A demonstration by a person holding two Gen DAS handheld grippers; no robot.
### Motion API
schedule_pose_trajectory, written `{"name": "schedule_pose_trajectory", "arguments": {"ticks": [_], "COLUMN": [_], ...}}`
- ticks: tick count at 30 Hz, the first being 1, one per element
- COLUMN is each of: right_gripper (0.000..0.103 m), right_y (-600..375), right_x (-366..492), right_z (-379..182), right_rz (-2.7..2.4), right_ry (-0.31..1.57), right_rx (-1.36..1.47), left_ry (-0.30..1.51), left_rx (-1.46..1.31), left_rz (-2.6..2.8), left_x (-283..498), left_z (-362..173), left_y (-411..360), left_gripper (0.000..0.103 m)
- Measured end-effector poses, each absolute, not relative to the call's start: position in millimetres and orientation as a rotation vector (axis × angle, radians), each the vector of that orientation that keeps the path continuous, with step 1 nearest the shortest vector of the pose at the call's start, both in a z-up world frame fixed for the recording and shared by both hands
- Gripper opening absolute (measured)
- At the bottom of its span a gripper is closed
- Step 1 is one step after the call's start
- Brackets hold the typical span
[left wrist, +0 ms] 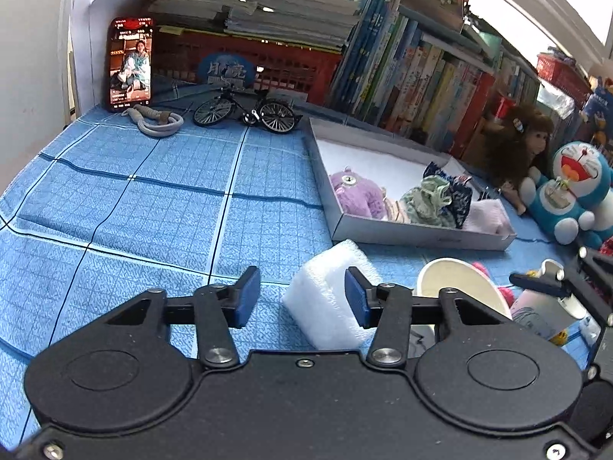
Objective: Organize soft objects
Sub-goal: 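Grasp the white foam cube with the left gripper while the right grasps the green scrunchie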
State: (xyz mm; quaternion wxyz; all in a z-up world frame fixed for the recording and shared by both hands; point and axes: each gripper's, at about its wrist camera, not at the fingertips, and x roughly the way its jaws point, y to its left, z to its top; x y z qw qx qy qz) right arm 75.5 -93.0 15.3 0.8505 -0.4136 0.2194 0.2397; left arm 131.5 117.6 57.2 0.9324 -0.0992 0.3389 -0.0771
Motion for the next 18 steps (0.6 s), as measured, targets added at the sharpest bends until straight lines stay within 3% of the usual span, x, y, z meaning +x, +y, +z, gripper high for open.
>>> {"name": "schedule_pose_trajectory", "arguments": {"ticks": [4,13,16,18], "right_gripper": [0.077,0.080,0.073,0.061], "right_y": [-87.2,-82.1,-86.1,-86.6], "right_x": [88.0,114.5,117.6,116.0], "right_z": [14.3,-0.3,0.0,-0.8], "right_rz": [0.516,0.549,0.550,0.552], "right_ry": [0.483,0.577,0.583,0.576], "right_rx": [-0.896,-0.928,-0.883,-0.880], "left_ry": [0.720,0.751,0.736,0.724], "left_rx": [-0.212,-0.241,-0.229,-0.218], "left_rz": [-0.180,-0.220,-0.219,-0.215], "left_x": [136.8,144.2,142.7,140.8], "left_z": [49.2,35.9,39.5,43.0], "left_y": [118.2,120.6,120.4,121.3], "left_gripper": [0.023,0.019,0.019,0.019]}}
